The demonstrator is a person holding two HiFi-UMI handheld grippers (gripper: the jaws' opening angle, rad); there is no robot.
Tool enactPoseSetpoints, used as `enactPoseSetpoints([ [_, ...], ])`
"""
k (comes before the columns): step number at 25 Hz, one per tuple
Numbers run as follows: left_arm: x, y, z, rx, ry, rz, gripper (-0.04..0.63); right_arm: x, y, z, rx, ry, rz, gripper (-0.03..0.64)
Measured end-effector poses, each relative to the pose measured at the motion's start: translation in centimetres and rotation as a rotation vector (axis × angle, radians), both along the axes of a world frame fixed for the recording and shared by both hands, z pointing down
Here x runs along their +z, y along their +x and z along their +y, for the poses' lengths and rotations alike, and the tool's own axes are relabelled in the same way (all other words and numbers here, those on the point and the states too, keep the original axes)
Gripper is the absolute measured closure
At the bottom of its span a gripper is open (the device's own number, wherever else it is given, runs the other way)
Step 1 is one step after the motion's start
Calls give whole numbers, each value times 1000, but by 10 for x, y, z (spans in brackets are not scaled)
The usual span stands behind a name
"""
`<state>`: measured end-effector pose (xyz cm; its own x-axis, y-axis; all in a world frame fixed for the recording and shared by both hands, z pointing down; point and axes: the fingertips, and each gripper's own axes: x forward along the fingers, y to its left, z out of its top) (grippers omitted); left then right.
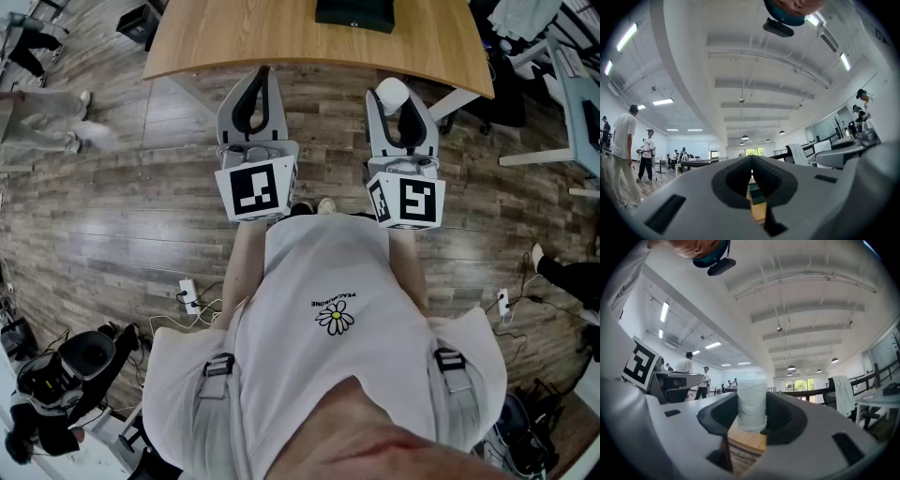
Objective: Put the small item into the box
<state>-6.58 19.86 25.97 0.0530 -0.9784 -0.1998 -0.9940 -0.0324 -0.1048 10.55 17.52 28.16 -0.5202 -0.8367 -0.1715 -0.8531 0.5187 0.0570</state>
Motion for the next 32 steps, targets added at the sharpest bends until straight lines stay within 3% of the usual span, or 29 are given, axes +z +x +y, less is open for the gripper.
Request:
enactPoseSetpoints([
  [13, 6, 10, -20, -12, -4, -9, 578, 0, 8, -19, -25, 12, -13, 439],
  [17, 9, 8, -27, -19, -8, -10, 578, -1, 10, -24, -58, 9, -81, 439],
  [23, 20, 1, -37, -39, -38, 39, 578, 13, 12, -38, -77, -38, -86, 437],
  [32, 30, 2, -109, -14, -45, 37, 578, 36, 11, -102, -68, -87, -68, 439],
])
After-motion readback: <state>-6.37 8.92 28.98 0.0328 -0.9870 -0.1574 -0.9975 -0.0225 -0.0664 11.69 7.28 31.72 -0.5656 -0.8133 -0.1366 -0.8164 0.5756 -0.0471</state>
